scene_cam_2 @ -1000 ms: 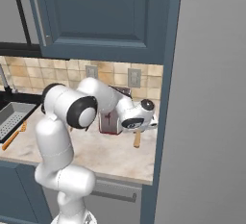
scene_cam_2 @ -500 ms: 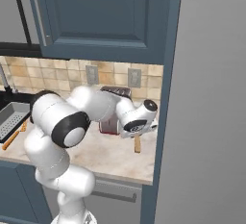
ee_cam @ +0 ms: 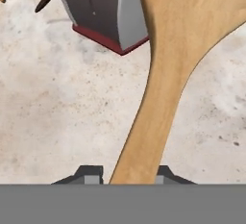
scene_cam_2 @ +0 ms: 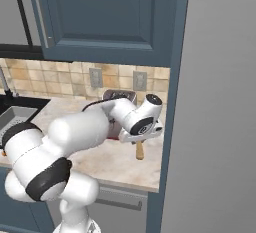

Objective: Organize the utensils by type. Pick up the wooden spoons from the counter and place them in the open cabinet. Then pick up the metallic utensils from the counter and place them in the open drawer.

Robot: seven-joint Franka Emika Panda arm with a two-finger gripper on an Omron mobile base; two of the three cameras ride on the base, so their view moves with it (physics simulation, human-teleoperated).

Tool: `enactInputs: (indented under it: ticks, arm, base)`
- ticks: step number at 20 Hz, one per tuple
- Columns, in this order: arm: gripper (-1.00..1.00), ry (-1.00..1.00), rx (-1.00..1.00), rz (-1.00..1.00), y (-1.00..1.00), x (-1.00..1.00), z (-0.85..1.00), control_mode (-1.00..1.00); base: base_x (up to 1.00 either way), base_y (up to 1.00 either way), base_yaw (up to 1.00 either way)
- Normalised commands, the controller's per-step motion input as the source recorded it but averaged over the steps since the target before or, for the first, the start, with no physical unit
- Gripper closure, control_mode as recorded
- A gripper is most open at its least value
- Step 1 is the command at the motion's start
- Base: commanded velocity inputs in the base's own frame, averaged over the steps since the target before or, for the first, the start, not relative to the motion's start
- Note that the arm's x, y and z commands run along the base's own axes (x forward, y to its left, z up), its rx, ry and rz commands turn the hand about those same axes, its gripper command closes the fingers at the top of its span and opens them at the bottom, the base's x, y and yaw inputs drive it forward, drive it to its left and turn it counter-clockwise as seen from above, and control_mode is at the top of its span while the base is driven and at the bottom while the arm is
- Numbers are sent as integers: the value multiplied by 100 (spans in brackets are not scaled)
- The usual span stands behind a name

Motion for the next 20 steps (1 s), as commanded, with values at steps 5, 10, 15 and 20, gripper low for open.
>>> enactInputs:
  ticks: [5, 10, 15, 20]
  arm:
    - [100, 1, 0, -4, 0, -90, 57, -100]
    - [100, -3, 0, -4, 7, -85, 50, -100]
    - [100, -7, -12, 21, 40, -23, 53, -100]
    - [100, -10, -21, 45, 33, -1, 44, -100]
  base:
    - [0, 0, 0]
    - [0, 0, 0]
    - [0, 0, 0]
    - [0, 0, 0]
